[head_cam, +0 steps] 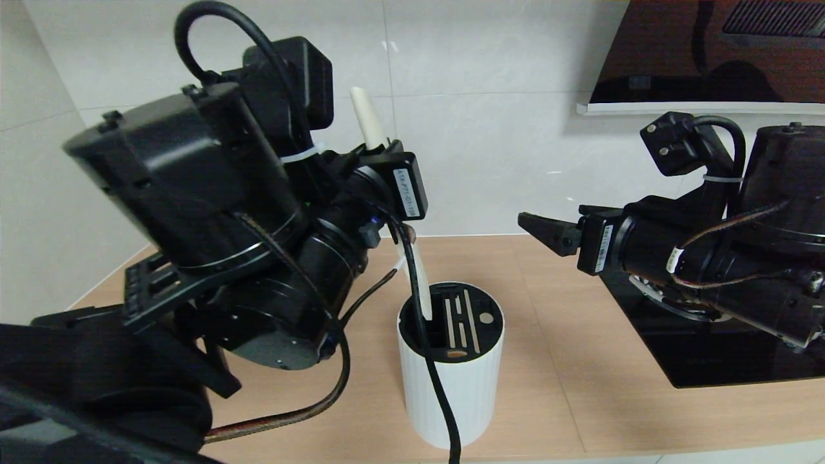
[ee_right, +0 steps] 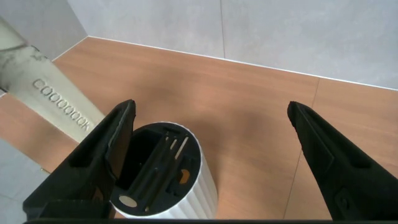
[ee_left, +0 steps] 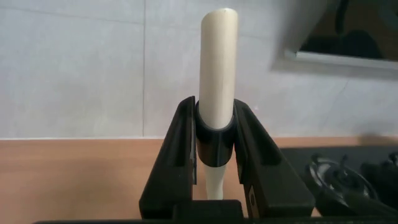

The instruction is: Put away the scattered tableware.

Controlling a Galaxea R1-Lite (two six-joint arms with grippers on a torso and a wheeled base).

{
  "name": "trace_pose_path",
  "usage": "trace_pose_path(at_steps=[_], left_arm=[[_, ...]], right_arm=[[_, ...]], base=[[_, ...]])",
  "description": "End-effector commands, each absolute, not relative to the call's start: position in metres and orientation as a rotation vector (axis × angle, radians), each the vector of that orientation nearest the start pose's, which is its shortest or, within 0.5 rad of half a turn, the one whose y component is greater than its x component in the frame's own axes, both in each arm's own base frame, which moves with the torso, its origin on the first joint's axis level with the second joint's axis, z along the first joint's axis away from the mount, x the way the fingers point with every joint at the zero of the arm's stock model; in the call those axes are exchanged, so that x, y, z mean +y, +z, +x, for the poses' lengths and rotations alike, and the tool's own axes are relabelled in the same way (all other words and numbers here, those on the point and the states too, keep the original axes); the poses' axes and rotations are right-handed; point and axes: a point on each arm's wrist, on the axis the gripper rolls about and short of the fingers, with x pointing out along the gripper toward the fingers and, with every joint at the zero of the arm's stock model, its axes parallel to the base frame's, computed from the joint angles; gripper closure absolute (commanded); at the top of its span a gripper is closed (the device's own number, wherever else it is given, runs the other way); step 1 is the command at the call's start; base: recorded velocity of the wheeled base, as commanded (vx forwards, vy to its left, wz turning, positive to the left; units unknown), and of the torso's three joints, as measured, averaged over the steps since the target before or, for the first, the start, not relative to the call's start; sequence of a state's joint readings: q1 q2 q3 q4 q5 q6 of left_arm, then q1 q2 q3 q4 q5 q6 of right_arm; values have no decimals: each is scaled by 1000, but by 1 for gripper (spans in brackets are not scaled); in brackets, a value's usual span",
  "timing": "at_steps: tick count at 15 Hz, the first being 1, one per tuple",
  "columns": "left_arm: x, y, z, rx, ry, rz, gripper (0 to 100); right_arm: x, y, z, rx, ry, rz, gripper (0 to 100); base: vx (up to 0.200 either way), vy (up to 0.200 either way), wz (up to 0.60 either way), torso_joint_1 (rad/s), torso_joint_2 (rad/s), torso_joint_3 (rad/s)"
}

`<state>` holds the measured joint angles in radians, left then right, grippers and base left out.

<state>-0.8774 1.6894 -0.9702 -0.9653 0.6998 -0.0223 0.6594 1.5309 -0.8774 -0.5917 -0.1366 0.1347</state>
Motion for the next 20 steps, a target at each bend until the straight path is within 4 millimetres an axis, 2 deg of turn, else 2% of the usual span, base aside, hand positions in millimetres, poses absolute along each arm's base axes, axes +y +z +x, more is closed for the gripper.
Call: trace_pose_path(at_steps=[1,11,16,19,20], left_arm=[[-239,247,216,-136,-182,-161,100],[-251,221,225,-77,-184,-113,100],[-257,196,230,-23,-183,-58,100],[-258,192,230,-11,-183,-48,100],[-260,182,231,11,-185,-26,100]], right_arm=[[166,247,219,94,518,107,0],[167,245,220,96,519,104,0],[167,244,220,101,519,103,0],[167,244,220,101,519,103,0],[167,244,220,102,519,102,0]], base=[[0,0,0,0,0,0],[0,0,0,0,0,0],[0,0,0,0,0,0],[0,0,0,0,0,0],[0,0,0,0,0,0]])
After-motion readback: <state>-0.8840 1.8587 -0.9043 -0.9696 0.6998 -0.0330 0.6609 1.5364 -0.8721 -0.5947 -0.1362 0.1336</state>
